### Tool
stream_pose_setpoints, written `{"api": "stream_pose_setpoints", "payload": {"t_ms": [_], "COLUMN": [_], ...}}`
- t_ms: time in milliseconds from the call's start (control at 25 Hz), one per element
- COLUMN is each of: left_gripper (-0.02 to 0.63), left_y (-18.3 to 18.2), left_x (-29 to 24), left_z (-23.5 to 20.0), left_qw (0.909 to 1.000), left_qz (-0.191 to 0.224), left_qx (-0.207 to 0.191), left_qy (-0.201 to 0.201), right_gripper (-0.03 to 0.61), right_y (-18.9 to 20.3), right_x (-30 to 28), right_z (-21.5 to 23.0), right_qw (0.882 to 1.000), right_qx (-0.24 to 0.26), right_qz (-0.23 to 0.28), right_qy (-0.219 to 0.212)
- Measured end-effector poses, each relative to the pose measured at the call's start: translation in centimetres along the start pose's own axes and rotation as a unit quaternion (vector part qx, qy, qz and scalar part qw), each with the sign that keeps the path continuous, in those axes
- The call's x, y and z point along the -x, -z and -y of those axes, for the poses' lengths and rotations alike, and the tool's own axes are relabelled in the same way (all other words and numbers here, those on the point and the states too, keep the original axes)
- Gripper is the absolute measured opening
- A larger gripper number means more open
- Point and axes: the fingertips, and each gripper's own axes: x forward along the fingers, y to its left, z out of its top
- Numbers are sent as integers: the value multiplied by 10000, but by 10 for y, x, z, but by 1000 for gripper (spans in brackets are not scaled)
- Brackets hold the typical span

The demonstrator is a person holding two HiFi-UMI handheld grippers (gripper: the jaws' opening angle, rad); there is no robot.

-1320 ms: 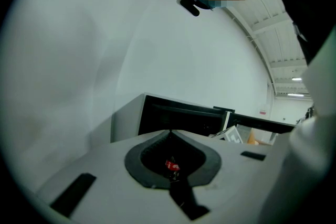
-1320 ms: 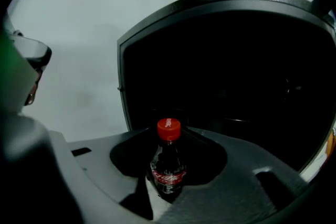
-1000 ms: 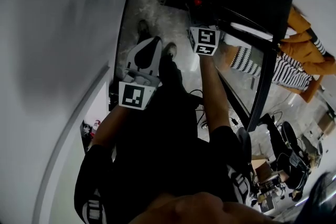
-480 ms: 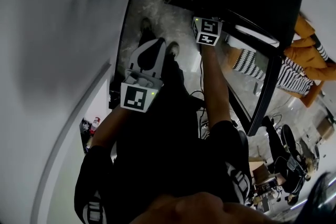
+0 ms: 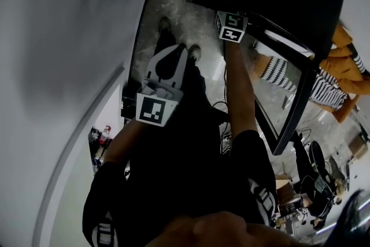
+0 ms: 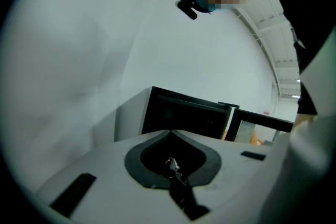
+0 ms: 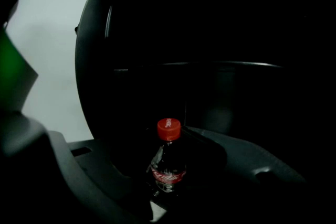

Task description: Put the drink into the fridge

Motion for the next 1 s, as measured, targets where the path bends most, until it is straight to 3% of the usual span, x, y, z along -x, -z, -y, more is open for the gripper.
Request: {"api": "stream_pose_setpoints", "payload": {"t_ms": [1000], "left_gripper": [5], "left_y": [9], "left_x": [-4], "left_z": [-23], "left_qw": [9996], "left_qz": [-125], "left_qx": [-17], "left_qy": [-251], "right_gripper": [126], "right_y": [19], "right_x": [-50], "right_z": [3], "right_qw": [9999], "right_qx": [-119], "right_qz": [-90], "right_qy": [-6]}}
